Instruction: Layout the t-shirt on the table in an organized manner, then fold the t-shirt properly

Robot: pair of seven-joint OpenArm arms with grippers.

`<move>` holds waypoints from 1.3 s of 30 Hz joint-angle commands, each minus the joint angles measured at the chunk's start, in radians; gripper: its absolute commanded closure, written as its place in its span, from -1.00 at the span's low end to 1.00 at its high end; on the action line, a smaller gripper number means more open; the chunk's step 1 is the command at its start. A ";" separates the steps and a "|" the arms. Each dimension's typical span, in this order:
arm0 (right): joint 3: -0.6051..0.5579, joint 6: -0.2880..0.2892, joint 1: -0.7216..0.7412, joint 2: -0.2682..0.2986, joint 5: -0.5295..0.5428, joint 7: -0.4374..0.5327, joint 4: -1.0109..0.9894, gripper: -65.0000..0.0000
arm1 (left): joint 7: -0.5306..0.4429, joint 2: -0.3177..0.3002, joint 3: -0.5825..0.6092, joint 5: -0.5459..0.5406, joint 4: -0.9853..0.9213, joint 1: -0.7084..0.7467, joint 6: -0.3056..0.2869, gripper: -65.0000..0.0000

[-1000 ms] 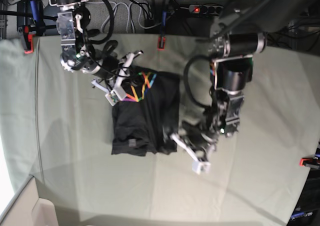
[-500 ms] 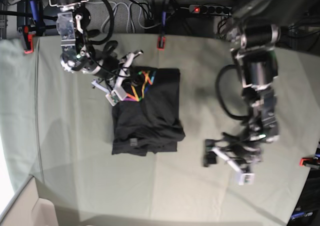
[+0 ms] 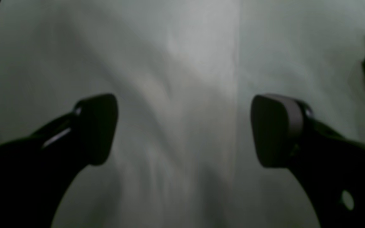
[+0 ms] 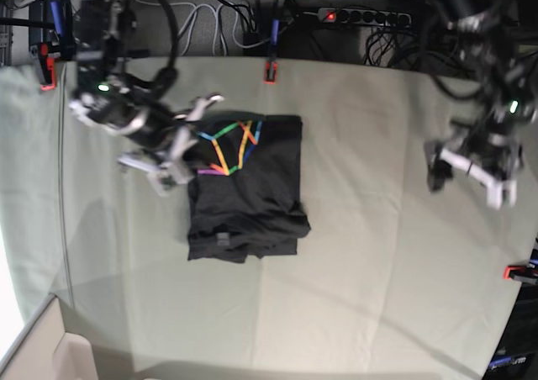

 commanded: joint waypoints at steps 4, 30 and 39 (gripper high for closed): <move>0.109 0.006 -0.031 0.010 0.008 0.017 0.005 1.00 | -0.018 -0.080 -0.057 -0.194 -0.005 0.100 0.002 -1.00; 0.554 0.006 -0.327 0.004 0.007 0.093 -0.336 1.00 | -0.308 -0.021 -0.050 0.037 -0.228 0.476 0.004 1.00; 0.555 0.006 -0.214 -0.006 -0.190 0.354 -0.825 1.00 | -0.690 -0.077 0.139 0.306 -1.093 0.143 0.004 1.00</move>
